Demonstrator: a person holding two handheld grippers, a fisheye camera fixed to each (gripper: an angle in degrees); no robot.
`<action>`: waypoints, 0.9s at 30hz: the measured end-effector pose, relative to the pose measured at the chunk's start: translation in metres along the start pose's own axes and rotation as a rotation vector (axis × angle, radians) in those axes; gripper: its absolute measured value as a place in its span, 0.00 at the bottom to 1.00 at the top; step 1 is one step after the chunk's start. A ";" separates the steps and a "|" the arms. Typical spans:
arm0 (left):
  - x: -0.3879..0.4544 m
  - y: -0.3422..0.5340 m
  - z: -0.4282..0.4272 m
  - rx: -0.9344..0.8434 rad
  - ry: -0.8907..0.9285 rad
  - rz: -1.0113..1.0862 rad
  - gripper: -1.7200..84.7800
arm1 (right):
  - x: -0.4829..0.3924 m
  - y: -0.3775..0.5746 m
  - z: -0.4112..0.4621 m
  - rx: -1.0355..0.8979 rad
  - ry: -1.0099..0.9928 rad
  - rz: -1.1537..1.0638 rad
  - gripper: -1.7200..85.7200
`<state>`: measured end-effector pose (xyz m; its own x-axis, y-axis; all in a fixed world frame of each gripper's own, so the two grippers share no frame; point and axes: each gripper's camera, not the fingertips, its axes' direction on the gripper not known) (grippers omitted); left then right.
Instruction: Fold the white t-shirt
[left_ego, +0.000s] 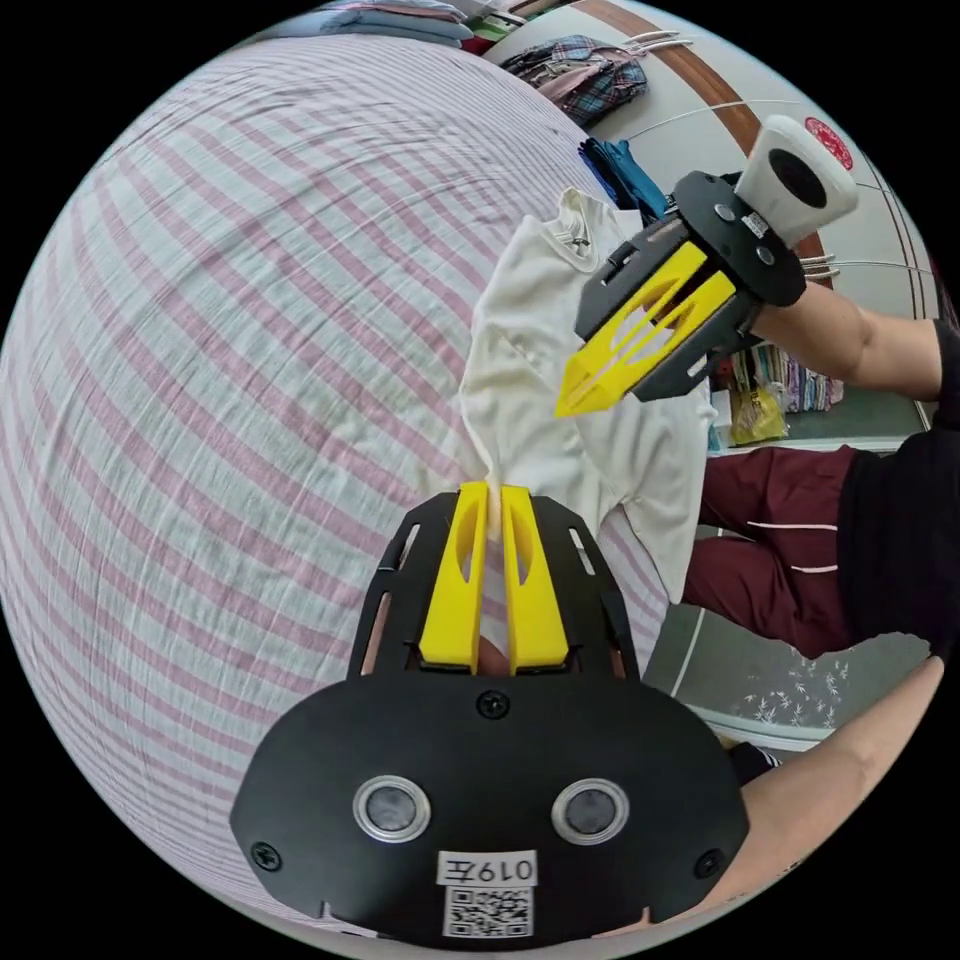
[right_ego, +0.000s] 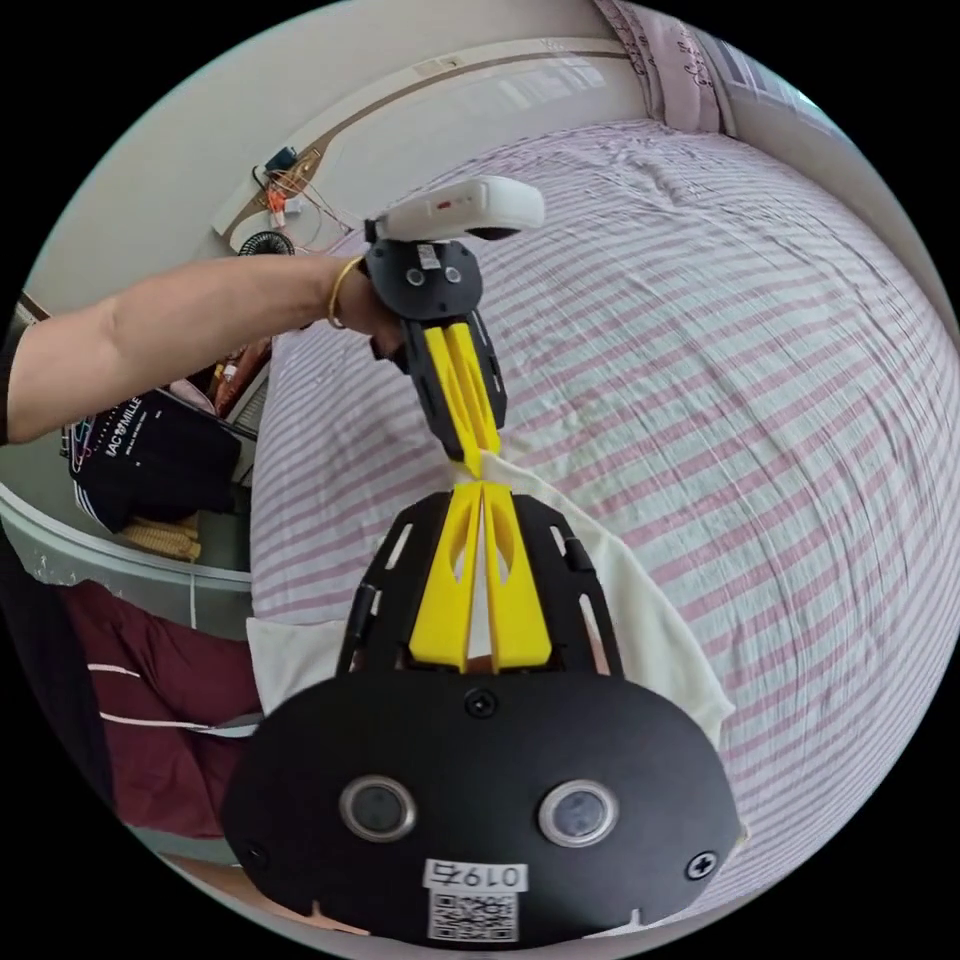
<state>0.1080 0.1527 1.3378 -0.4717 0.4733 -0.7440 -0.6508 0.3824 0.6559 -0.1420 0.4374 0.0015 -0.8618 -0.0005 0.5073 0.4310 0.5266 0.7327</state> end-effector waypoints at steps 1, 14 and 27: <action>0.000 -0.004 -0.007 -0.009 0.030 0.004 0.05 | -0.006 0.004 0.001 0.016 -0.007 -0.009 0.05; -0.015 -0.016 -0.054 0.043 0.104 -0.207 0.03 | -0.182 0.097 0.147 -0.122 0.703 -0.618 0.13; 0.008 -0.028 -0.086 0.085 0.113 -0.246 0.03 | -0.182 0.114 0.237 -0.231 0.861 -0.665 0.06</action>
<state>0.0713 0.0778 1.3024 -0.3719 0.2682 -0.8887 -0.7041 0.5423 0.4583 0.0010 0.6987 -0.1148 -0.5045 -0.8612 0.0616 0.0691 0.0309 0.9971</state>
